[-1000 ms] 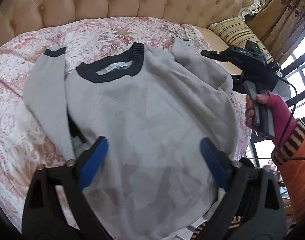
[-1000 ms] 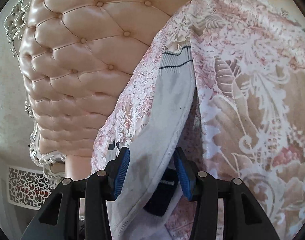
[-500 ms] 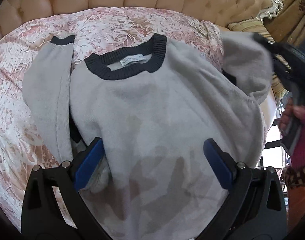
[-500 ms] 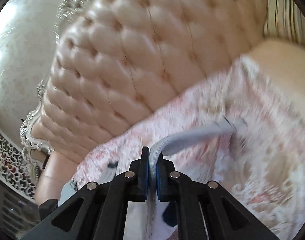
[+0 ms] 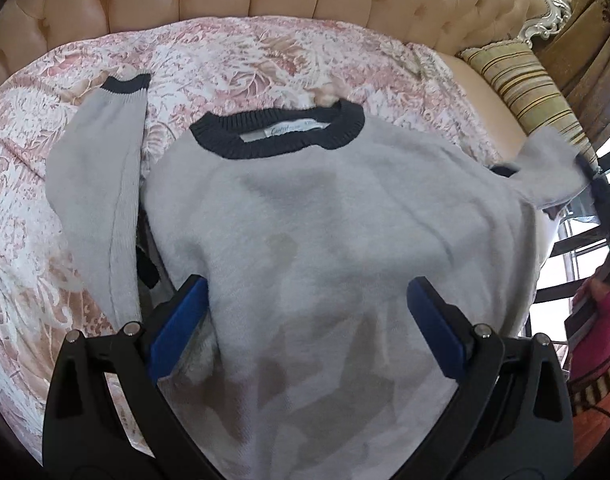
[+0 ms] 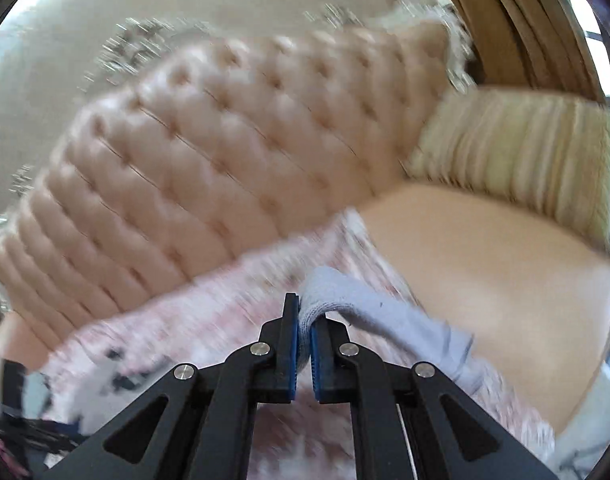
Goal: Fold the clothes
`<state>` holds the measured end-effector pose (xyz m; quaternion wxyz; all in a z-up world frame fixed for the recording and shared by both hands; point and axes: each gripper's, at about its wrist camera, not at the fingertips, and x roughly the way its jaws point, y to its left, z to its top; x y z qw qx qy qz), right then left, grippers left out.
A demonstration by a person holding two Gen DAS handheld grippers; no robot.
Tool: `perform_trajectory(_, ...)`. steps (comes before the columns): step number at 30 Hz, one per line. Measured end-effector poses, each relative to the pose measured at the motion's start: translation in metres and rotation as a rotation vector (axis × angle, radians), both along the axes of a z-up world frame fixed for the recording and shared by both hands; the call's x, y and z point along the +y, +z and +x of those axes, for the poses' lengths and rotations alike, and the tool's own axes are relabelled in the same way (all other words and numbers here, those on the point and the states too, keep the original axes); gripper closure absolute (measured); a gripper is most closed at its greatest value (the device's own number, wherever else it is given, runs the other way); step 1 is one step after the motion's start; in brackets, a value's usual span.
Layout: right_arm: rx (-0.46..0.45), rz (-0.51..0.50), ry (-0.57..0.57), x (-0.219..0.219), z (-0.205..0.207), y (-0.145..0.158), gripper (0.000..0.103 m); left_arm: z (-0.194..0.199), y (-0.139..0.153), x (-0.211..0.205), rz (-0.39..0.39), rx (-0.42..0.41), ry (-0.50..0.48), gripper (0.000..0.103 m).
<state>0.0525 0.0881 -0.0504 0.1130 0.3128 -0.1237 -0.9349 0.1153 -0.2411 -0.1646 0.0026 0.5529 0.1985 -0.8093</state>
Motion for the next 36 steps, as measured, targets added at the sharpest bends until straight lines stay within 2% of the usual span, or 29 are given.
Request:
perform_trajectory(2,-0.103,0.023,-0.032,0.008,-0.009,-0.027,0.097,-0.001,-0.003,0.003,-0.020,-0.009,-0.010,0.003)
perform_trajectory(5,-0.274,0.014,-0.038,0.019,-0.018,-0.065,0.091,-0.001,-0.009,0.009,-0.056,-0.032,-0.034,0.003)
perform_trajectory(6,-0.331,0.006,-0.023,0.020,-0.020,-0.075,0.082,-0.002,-0.011,0.010,-0.067,-0.042,-0.038,0.003)
perform_trajectory(9,-0.424,-0.028,0.011,0.025,-0.018,-0.088,0.040,-0.001,-0.018,0.012,-0.079,-0.057,-0.041,0.003)
perform_trajectory(10,-0.430,-0.057,0.028,0.028,-0.014,-0.087,0.036,-0.002,-0.019,0.012,-0.081,-0.057,-0.043,0.003)
perform_trajectory(13,-0.462,-0.135,0.052,0.039,0.004,-0.082,0.034,-0.002,-0.020,0.013,-0.087,-0.054,-0.052,0.001)
perform_trajectory(16,-0.457,-0.274,0.027,0.055,0.035,-0.070,0.034,-0.001,-0.019,0.013,-0.085,-0.045,-0.047,0.001)
perform_trajectory(19,-0.389,-0.321,0.128,0.043,0.061,-0.050,0.034,0.005,-0.011,0.008,-0.051,-0.011,-0.013,0.001)
perform_trajectory(22,-0.424,-0.454,0.240,0.018,0.062,-0.051,0.034,0.019,0.007,-0.005,0.006,0.059,0.045,0.001)
perform_trajectory(25,-0.443,-0.530,0.330,-0.021,0.056,-0.049,0.033,0.045,0.028,-0.030,0.036,0.135,0.122,0.001)
perform_trajectory(27,-0.455,-0.531,0.461,-0.065,0.052,-0.044,0.033,0.064,0.036,-0.053,0.022,0.147,0.180,0.001)
perform_trajectory(29,-0.470,-0.518,0.581,-0.111,0.047,-0.041,0.033,0.081,0.039,-0.076,-0.019,0.139,0.225,0.001)
perform_trajectory(31,-0.482,-0.486,0.651,-0.153,0.043,-0.044,0.033,0.095,0.041,-0.094,-0.059,0.129,0.260,0.001)
perform_trajectory(36,-0.575,-0.439,0.747,-0.256,0.015,-0.068,0.034,0.131,0.047,-0.117,-0.091,0.130,0.316,0.001)
